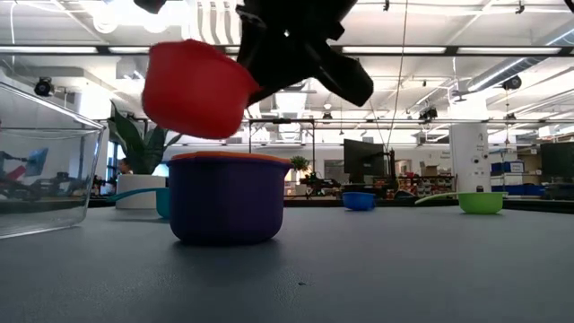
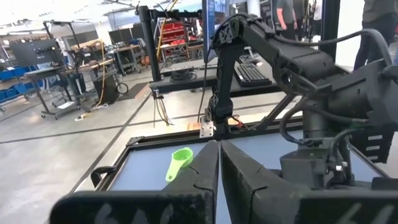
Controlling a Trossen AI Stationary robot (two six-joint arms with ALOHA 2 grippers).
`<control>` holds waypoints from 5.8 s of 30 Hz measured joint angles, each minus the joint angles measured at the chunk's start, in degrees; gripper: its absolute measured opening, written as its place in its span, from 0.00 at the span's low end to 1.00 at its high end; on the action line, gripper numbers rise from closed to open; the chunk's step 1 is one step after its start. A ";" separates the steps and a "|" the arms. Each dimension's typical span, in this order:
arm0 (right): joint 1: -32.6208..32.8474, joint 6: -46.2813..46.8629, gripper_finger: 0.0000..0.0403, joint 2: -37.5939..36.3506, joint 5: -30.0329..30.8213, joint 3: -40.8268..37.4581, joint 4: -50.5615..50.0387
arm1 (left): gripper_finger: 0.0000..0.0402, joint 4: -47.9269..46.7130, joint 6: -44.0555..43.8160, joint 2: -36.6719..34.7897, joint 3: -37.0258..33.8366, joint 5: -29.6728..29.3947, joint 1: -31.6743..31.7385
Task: Nest measuring cups in basket
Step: Stack the red measuring cup on top of the orange cup
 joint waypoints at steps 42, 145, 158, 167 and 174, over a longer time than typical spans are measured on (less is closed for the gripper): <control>0.44 3.46 0.15 2.80 0.03 0.86 -6.79 | 0.00 0.09 -0.02 -0.08 0.00 0.00 0.00; -1.46 -46.60 0.02 -16.63 -1.44 -29.58 11.07 | 0.00 -20.37 -14.43 22.09 8.87 4.95 -7.51; -3.98 -58.34 0.02 -16.83 -1.50 -46.09 46.70 | 0.00 -22.72 -11.22 39.27 13.10 8.21 -7.77; -4.11 -59.96 0.02 -13.96 -1.99 -49.01 54.57 | 0.00 -25.26 -11.40 45.55 13.86 4.64 -7.91; -4.11 -60.12 0.02 -11.23 -1.96 -49.01 57.85 | 0.00 -24.46 -11.73 49.84 14.98 3.92 -7.91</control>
